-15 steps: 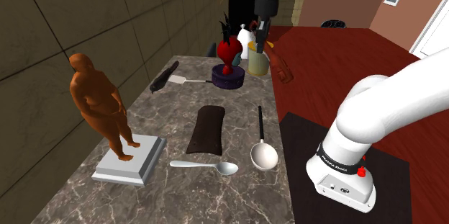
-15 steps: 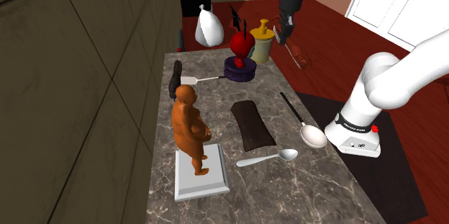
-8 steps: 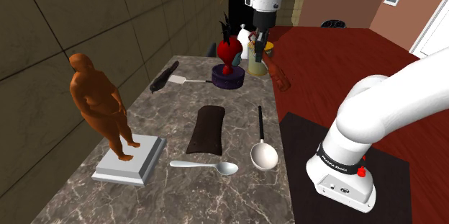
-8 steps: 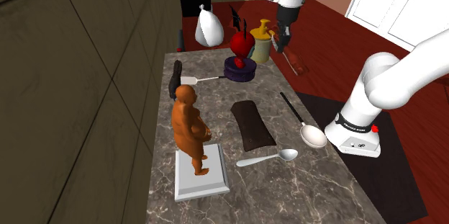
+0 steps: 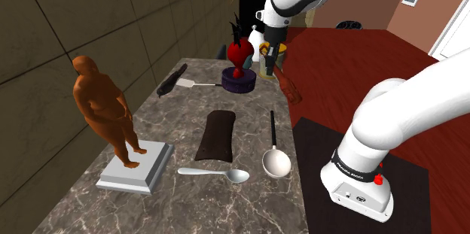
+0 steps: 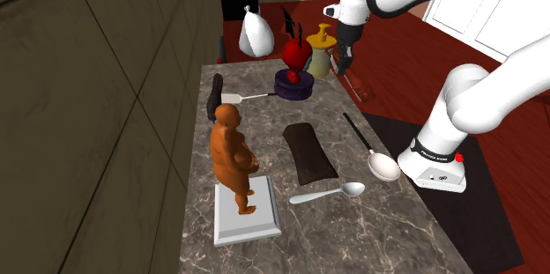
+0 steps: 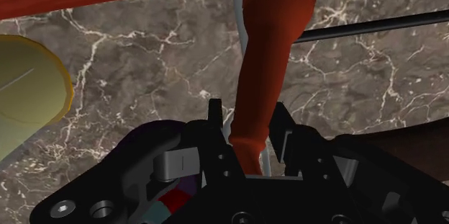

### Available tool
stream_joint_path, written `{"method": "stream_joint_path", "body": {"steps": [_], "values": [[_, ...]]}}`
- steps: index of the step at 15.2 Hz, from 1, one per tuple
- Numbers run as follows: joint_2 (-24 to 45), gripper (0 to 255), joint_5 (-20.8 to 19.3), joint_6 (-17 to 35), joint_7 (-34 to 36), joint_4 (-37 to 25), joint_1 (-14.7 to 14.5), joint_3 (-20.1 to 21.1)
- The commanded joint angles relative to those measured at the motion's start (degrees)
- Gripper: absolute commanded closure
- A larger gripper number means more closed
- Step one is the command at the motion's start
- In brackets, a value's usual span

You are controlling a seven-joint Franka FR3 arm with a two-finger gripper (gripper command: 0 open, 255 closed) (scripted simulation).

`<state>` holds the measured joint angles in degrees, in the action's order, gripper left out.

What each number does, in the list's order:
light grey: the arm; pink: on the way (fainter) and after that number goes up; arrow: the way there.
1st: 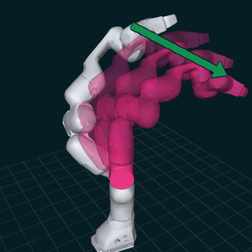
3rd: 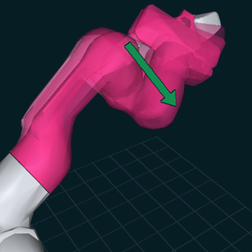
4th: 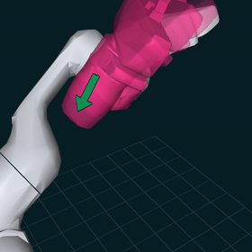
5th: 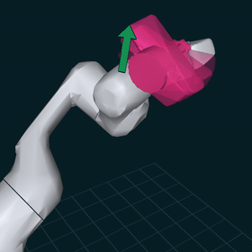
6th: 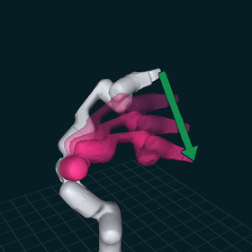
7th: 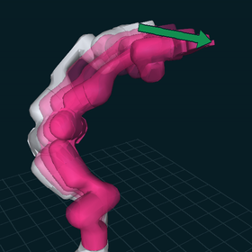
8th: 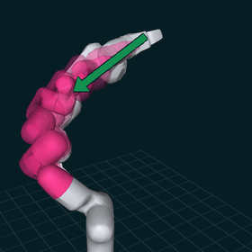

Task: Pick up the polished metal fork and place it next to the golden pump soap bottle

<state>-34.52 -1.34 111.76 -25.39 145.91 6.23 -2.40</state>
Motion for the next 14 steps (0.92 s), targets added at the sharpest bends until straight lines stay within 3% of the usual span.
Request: {"method": "stream_joint_path", "body": {"steps": [1,14], "values": [[0.46,255,-0.05,1.83,-0.06,1.33,0.04,-0.09],[4.69,255,-0.19,13.4,-0.09,8.68,0.07,-0.35]]}}
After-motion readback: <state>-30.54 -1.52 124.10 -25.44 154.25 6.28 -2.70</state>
